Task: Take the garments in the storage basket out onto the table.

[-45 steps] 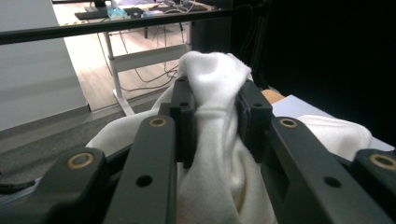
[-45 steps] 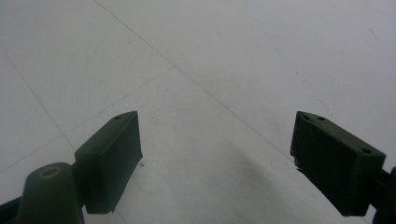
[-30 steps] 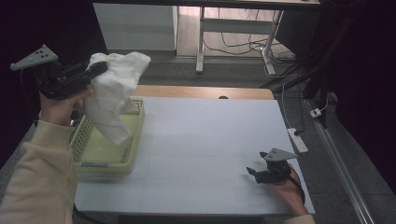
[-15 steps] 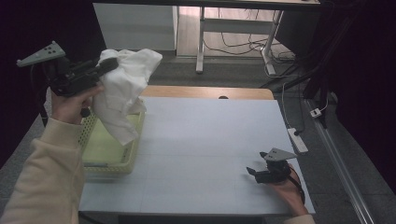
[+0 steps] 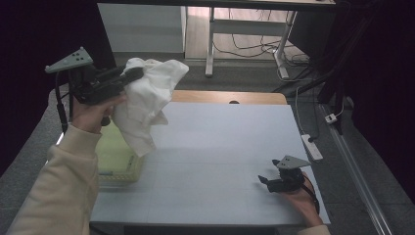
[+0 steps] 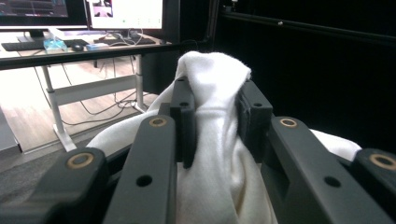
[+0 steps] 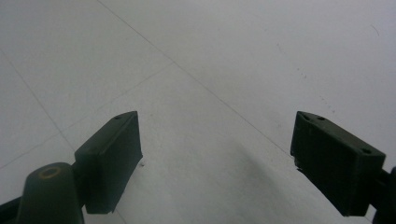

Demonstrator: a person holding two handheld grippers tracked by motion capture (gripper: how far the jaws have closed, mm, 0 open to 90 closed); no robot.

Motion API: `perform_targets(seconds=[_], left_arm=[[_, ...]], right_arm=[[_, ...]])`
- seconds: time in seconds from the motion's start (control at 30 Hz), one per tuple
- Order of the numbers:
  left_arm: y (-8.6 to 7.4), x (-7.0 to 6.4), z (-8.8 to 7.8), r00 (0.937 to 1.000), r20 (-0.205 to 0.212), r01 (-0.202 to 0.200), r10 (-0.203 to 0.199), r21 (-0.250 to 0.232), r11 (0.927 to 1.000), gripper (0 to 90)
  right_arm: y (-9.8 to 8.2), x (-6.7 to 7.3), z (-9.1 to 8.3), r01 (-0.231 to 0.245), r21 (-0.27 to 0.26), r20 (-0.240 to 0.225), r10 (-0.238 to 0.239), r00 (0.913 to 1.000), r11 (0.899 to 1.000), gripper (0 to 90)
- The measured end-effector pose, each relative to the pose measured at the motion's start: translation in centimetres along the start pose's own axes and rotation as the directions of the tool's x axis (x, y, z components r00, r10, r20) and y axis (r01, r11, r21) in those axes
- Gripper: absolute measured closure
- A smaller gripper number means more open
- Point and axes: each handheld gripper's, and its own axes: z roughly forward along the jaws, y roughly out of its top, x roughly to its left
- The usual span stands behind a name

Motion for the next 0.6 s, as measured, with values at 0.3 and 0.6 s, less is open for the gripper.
perform_targets(seconds=[0.3, 0.6], left_arm=[[-0.1, -1.3, 1.7, 0.9991, 0.041, -0.008, 0.008, 0.008, 0.9999, 72.2], [-0.4, -2.8, 3.7, 0.9959, 0.089, -0.02, 0.017, 0.029, 0.9994, 72.2]], right_arm=[[0.0, 0.0, 0.0, 0.002, 0.002, 0.0, -0.002, 1.0, 1.0, 16.4], [0.0, 0.0, 0.0, -0.001, 0.001, -0.001, 0.001, 1.0, 1.0, 16.3]])
